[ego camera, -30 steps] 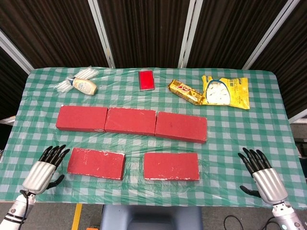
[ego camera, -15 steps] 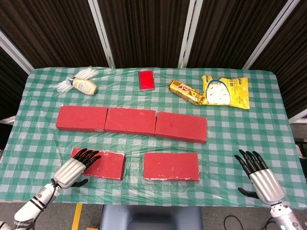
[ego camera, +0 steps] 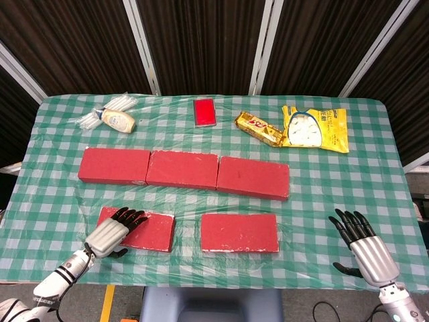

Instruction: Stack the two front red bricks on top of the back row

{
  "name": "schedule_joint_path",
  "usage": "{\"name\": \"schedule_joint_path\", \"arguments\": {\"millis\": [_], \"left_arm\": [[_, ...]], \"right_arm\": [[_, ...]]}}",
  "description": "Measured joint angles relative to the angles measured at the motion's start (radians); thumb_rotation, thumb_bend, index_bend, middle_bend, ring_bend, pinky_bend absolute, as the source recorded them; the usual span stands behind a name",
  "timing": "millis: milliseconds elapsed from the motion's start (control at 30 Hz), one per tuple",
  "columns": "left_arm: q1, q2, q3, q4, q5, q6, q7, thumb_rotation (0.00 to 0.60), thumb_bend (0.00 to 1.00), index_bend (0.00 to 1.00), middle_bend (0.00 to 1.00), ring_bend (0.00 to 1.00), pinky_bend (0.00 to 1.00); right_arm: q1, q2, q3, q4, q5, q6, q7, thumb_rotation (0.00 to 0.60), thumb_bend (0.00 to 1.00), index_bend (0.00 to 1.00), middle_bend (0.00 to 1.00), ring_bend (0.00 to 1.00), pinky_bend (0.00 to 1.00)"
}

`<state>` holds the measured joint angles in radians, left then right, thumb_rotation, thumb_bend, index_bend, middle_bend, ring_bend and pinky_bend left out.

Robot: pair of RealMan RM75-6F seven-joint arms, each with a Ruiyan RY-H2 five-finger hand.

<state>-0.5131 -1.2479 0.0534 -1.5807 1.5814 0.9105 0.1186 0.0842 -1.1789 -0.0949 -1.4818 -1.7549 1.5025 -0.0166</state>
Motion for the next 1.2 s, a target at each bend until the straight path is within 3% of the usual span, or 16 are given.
{"name": "schedule_joint_path", "arguments": {"millis": [200,1200], "left_arm": [[-0.032,0.005,-0.008,-0.007,-0.051,-0.049,0.022,0.6,0.29,0.0,0.0,0.0,0.0],[-0.091,0.013,-0.013,-0.013,-0.144,-0.106,0.082,0.6,0.27,0.0,0.0,0.0,0.0]], "right_arm": [[0.002,-0.002,0.0,0.0,0.003,-0.01,-0.002,0.6,0.07,0.0,0.0,0.0,0.0],[0.009,-0.008,0.003,-0.014,0.031,-0.049,-0.029,0.6,0.07,0.0,0.0,0.0,0.0]]}}
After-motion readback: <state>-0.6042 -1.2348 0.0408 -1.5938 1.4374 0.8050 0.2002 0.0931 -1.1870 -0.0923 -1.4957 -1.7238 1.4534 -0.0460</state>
